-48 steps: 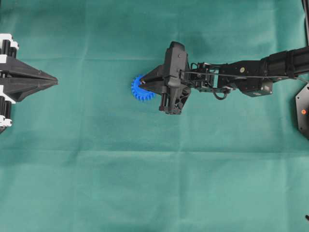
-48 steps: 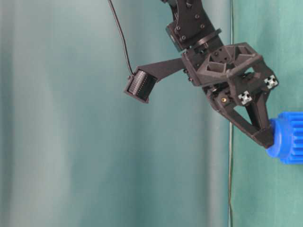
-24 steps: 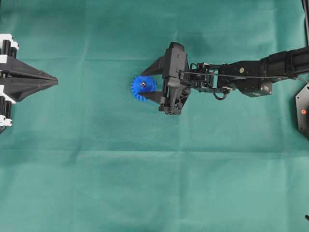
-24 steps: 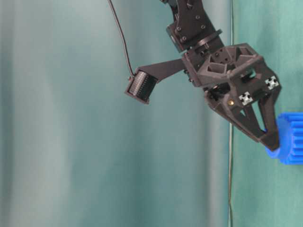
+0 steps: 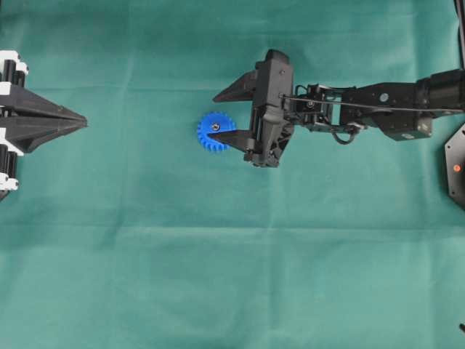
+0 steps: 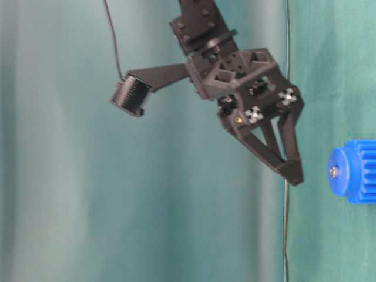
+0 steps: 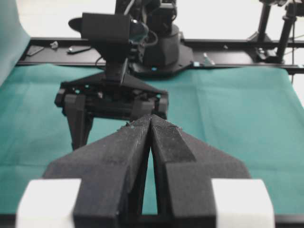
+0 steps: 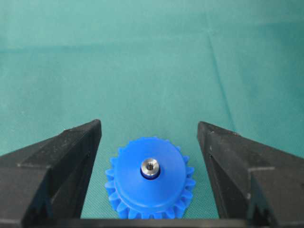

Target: Insert the shaft placed at a random location into the center hole of the small gear at another random location.

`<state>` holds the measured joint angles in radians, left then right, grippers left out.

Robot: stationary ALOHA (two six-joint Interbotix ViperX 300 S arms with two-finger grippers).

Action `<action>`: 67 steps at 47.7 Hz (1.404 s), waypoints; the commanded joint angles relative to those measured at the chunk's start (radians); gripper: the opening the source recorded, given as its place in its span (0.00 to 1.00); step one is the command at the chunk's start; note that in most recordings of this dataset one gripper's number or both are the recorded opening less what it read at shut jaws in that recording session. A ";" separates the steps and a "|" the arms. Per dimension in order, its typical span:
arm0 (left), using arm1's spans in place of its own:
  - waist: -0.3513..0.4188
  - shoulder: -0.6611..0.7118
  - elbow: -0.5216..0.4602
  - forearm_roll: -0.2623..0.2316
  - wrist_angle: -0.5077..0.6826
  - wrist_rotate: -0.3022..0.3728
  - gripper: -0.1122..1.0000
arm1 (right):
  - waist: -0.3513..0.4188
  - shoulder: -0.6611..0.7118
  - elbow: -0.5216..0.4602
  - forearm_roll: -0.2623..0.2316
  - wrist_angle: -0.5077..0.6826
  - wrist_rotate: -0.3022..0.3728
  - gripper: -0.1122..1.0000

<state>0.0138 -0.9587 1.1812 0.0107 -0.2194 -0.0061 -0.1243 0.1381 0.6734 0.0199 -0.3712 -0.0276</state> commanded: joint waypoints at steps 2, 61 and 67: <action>0.003 0.008 -0.023 0.003 -0.006 -0.002 0.10 | 0.000 -0.057 0.000 0.002 0.006 -0.002 0.86; 0.003 0.008 -0.023 0.003 -0.006 -0.002 0.10 | 0.009 -0.189 0.124 0.006 0.020 0.000 0.86; 0.003 0.008 -0.021 0.003 -0.006 -0.002 0.10 | 0.009 -0.189 0.123 0.006 0.021 0.000 0.86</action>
<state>0.0153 -0.9572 1.1812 0.0123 -0.2194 -0.0061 -0.1181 -0.0276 0.8084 0.0230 -0.3513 -0.0276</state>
